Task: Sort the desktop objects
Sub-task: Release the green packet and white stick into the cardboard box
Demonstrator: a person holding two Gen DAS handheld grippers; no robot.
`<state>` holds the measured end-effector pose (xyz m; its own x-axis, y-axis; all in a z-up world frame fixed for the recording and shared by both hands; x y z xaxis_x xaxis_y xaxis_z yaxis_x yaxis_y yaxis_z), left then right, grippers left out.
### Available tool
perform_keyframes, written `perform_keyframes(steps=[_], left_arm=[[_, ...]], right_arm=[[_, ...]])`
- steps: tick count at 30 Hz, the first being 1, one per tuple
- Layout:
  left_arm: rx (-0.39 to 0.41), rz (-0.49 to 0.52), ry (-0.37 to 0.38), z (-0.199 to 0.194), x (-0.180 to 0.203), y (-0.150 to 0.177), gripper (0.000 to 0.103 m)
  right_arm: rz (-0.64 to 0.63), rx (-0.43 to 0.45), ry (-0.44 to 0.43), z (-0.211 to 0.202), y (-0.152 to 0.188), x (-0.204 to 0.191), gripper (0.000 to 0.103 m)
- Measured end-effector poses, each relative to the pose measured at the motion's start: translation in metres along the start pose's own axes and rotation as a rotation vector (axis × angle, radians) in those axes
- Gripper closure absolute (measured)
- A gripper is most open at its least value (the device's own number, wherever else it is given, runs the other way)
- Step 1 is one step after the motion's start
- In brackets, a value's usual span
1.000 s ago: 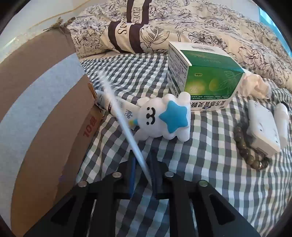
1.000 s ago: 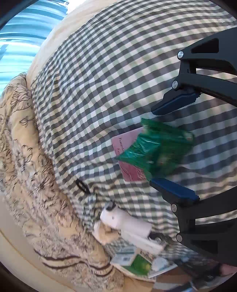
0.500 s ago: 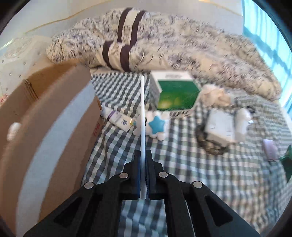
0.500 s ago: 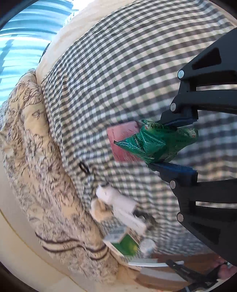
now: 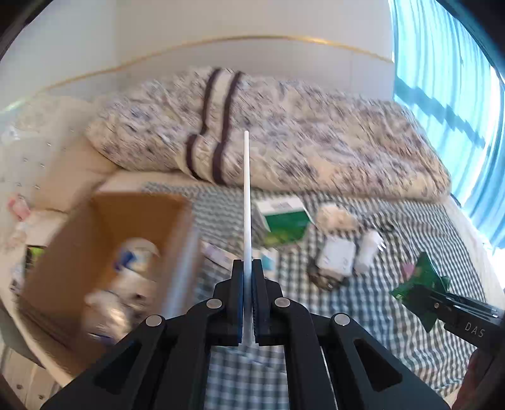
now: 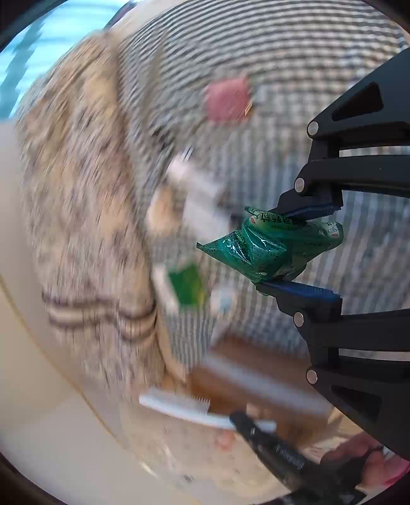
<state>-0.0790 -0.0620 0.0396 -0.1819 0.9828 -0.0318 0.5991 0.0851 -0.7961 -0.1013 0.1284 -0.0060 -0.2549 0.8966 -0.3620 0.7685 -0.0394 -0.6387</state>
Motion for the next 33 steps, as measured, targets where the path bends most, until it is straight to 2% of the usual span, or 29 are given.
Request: perform_keyframes(steps=[5,9,11,20,22,23,24,25,26,27,33], left_arm=[[0.006,-0.01,-0.059,-0.021,-0.059,-0.006,0.099],[0.014,-0.085,-0.113,-0.026,-0.112,0.002,0.099],[-0.005,-0.112,-0.098,-0.019,-0.13,0.01,0.099],[-0.078,-0.147,-0.04,0.022,-0.162,0.038,0.099],[-0.096,-0.147,-0.031,0.027,-0.165,0.041,0.099],[-0.105,-0.144,-0.038,0.029,-0.166,0.043,0.095],[-0.109,-0.139,-0.047,0.03,-0.167,0.045,0.084],[-0.108,-0.13,-0.057,0.031,-0.168,0.045,0.073],[-0.1,-0.122,-0.071,0.03,-0.168,0.045,0.046],[-0.084,-0.122,-0.083,0.028,-0.169,0.043,0.03],[-0.014,-0.099,-0.084,0.006,-0.157,0.029,0.03]], right_arm=[[-0.109,0.055,-0.117,-0.007,-0.028,-0.106,0.069],[-0.167,0.036,-0.197,0.008,-0.029,-0.172,0.069],[-0.18,0.02,-0.222,0.025,-0.029,-0.203,0.069],[-0.199,-0.085,-0.199,0.115,-0.024,-0.262,0.069],[-0.187,-0.087,-0.215,0.126,-0.026,-0.269,0.064],[-0.181,-0.086,-0.207,0.133,-0.027,-0.271,0.057],[-0.18,-0.092,-0.184,0.137,-0.028,-0.27,0.035],[-0.175,-0.091,-0.136,0.14,-0.029,-0.266,0.026],[-0.173,-0.075,-0.115,0.139,-0.03,-0.262,0.026],[-0.178,-0.067,-0.118,0.138,-0.031,-0.262,0.026],[-0.204,-0.007,-0.082,0.105,-0.036,-0.231,0.026]])
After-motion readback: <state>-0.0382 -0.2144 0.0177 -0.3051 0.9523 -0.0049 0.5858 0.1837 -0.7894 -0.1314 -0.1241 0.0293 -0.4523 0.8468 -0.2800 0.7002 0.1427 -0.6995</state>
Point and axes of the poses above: each gripper's, at about its wrist camera, not at the fingertips, and z roughly the way its jaws point, x to its right, y to its underside, the point moved 7 cm from there along z, roughly the way its jaws point, and after that the axes turned 3 degrees about x, right-handed, at the moved point
